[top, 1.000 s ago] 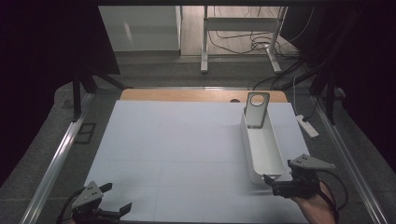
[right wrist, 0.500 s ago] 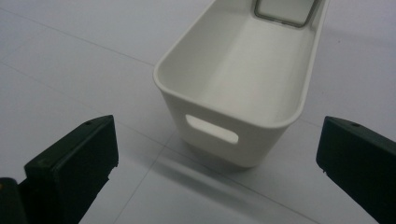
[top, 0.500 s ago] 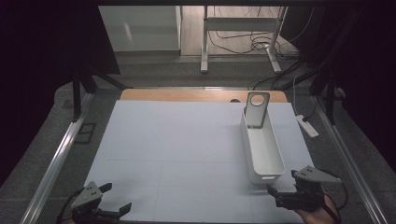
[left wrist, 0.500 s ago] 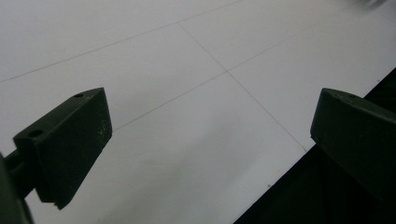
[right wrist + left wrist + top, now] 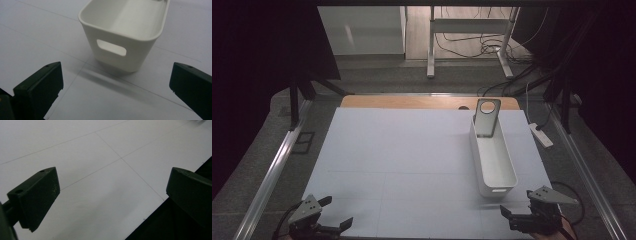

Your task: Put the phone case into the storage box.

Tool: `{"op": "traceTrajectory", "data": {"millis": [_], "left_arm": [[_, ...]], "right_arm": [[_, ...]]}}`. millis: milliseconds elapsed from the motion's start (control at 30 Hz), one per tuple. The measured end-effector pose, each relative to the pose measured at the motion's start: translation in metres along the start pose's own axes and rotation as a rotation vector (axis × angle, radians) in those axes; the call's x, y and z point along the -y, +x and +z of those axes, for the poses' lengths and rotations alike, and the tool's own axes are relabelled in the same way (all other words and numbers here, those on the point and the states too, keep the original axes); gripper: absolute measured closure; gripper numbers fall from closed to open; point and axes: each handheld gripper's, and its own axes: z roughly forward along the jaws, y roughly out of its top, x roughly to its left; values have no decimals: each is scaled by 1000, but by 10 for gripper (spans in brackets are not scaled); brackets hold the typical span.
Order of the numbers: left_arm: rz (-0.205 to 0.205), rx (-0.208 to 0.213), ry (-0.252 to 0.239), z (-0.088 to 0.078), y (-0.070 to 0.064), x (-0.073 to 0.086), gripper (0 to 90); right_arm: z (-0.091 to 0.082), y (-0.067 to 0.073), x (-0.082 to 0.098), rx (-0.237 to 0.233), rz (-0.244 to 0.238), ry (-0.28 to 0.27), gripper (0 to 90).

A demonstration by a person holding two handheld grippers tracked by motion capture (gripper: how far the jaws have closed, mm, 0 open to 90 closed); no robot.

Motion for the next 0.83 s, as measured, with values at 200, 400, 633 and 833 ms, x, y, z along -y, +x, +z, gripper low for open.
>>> {"op": "traceTrajectory", "data": {"millis": [200,400,633,833], "left_arm": [[-2,2,-2,0,0,0,0],[-3,1,-1,0,0,0,0],[-6,0,-2,-1,0,1,0],[-5,0,-1,-1,0,0,0]], "right_arm": [[2,-1,8,9,-1,26,0],[5,-3,13,25,-9,58,0],[7,-5,13,39,-8,85,0],[9,-5,13,44,-13,109,0]]}}
